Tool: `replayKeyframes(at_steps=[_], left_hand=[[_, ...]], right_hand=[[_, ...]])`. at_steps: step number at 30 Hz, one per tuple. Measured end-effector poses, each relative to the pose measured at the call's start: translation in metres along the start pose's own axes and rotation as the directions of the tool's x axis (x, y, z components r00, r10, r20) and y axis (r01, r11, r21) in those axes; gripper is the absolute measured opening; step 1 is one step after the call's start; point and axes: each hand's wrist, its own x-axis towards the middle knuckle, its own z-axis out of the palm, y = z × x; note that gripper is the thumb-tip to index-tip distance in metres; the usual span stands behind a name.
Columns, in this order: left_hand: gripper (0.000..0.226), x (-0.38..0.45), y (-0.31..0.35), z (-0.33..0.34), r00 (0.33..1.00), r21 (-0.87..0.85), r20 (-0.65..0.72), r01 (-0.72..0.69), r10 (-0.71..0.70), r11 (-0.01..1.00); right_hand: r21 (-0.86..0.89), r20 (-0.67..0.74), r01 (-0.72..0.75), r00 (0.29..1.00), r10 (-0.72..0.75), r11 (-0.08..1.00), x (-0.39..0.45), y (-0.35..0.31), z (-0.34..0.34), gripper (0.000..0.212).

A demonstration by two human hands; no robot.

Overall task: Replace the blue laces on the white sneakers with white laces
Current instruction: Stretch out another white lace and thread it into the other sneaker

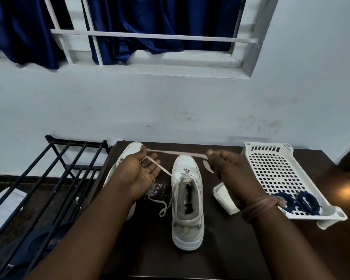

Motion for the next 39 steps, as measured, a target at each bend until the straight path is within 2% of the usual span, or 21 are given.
replayKeyframes(at_steps=[4, 6, 8, 9, 10, 11, 12, 13, 16, 18, 20, 22, 23, 25, 26, 28, 30, 33, 36, 37, 39], left_hand=[[0.017, 0.004, -0.003, 0.002, 0.997, 0.005, -0.082, -0.006, 0.007, 1.0], [0.016, 0.007, -0.007, 0.003, 0.994, 0.039, -0.103, -0.023, 0.027, 0.999], [0.017, 0.006, -0.013, 0.003, 0.993, 0.176, -0.108, -0.037, 0.057, 0.984], [0.023, 0.004, -0.016, 0.005, 0.99, 0.306, -0.113, -0.045, 0.084, 0.951], [0.023, -0.001, -0.019, 0.007, 0.986, 0.495, -0.104, -0.061, 0.129, 0.867], [0.028, -0.007, -0.023, 0.011, 0.978, 0.69, -0.071, -0.095, 0.198, 0.717], [0.038, -0.015, -0.027, 0.015, 0.957, 0.84, -0.012, -0.148, 0.291, 0.522], [0.046, -0.02, -0.031, 0.018, 0.924, 0.919, 0.061, -0.2, 0.379, 0.339], [0.058, -0.029, -0.039, 0.018, 0.816, 0.971, 0.187, -0.239, 0.547, 0.025], [0.06, -0.031, -0.043, 0.016, 0.719, 0.96, 0.27, -0.15, 0.64, -0.237], [0.052, -0.034, -0.042, 0.018, 0.617, 0.927, 0.363, -0.162, 0.698, -0.339], [0.028, -0.03, -0.041, 0.019, 0.531, 0.839, 0.542, -0.393, 0.652, -0.377], [0.026, -0.025, -0.041, 0.018, 0.515, 0.769, 0.631, -0.513, 0.58, -0.382], [0.033, -0.017, -0.04, 0.017, 0.544, 0.687, 0.71, -0.675, 0.448, -0.268], [0.03, -0.017, -0.039, 0.016, 0.575, 0.69, 0.701, -0.695, 0.422, -0.199], [0.019, -0.018, -0.039, 0.014, 0.623, 0.712, 0.659, -0.697, 0.42, -0.083], [0.013, -0.019, -0.04, 0.013, 0.663, 0.75, 0.603, -0.66, 0.443, -0.034], [0.01, -0.015, -0.048, 0.013, 0.72, 0.829, 0.513, -0.557, 0.467, -0.053], [0.019, -0.011, -0.059, 0.012, 0.734, 0.85, 0.512, -0.509, 0.446, -0.136], [0.021, -0.01, -0.062, 0.011, 0.727, 0.845, 0.526, -0.506, 0.441, -0.173], [0.022, -0.008, -0.066, 0.01, 0.733, 0.846, 0.526, -0.5, 0.431, -0.183]], right_hand=[[-0.099, -0.078, -0.091, 0.993, 0.083, 0.991, 0.008, 0.015, -0.014, 0.032], [-0.098, -0.07, -0.136, 0.989, 0.129, 0.986, 0.01, 0.02, -0.011, 0.023], [-0.069, -0.009, -0.163, 0.987, 0.163, 0.984, 0.009, 0.02, -0.005, 0.026], [-0.07, 0.034, -0.164, 0.985, 0.167, 0.984, 0.008, 0.019, -0.001, 0.031], [-0.098, 0.077, -0.152, 0.984, 0.16, 0.984, 0.007, 0.018, 0.002, 0.035], [-0.127, 0.116, -0.121, 0.984, 0.135, 0.985, 0.007, 0.017, 0.005, 0.037], [-0.144, 0.151, -0.078, 0.984, 0.1, 0.987, 0.004, 0.015, 0.008, 0.036], [-0.122, 0.174, -0.033, 0.983, 0.054, 0.992, 0.003, 0.013, 0.012, 0.031], [0.097, 0.137, -0.024, 0.99, 0.01, 0.995, -0.003, 0.01, 0.02, 0.018], [0.125, 0.076, -0.009, 0.997, -0.001, 0.992, -0.006, 0.009, 0.023, 0.014], [0.062, 0.039, 0.017, 0.999, -0.02, 0.998, -0.007, 0.012, 0.024, 0.015], [0.005, 0.045, 0.04, 0.998, -0.04, 0.999, -0.007, 0.013, 0.023, 0.014], [0.012, 0.069, 0.048, 0.996, -0.048, 0.999, -0.007, 0.013, 0.024, 0.011], [0.063, 0.12, 0.054, 0.991, -0.061, 0.997, -0.005, 0.013, 0.023, 0.005], [0.066, 0.13, 0.054, 0.99, -0.062, 0.996, -0.004, 0.014, 0.023, 0.005], [-0.002, 0.108, 0.055, 0.993, -0.055, 0.998, -0.002, 0.017, 0.021, 0.003], [-0.188, 0.049, 0.05, 0.998, -0.042, 0.981, 0.001, 0.023, 0.017, 0.007], [-0.349, 0.081, -0.088, 0.989, 0.123, 0.933, 0.001, 0.025, 0.01, 0.018], [-0.289, 0.132, -0.262, 0.942, 0.31, 0.921, -0.002, 0.023, 0.005, 0.023], [-0.247, 0.136, -0.304, 0.929, 0.343, 0.92, -0.003, 0.023, 0.005, 0.021], [-0.195, 0.131, -0.368, 0.909, 0.396, 0.909, -0.002, 0.023, 0.004, 0.019]])
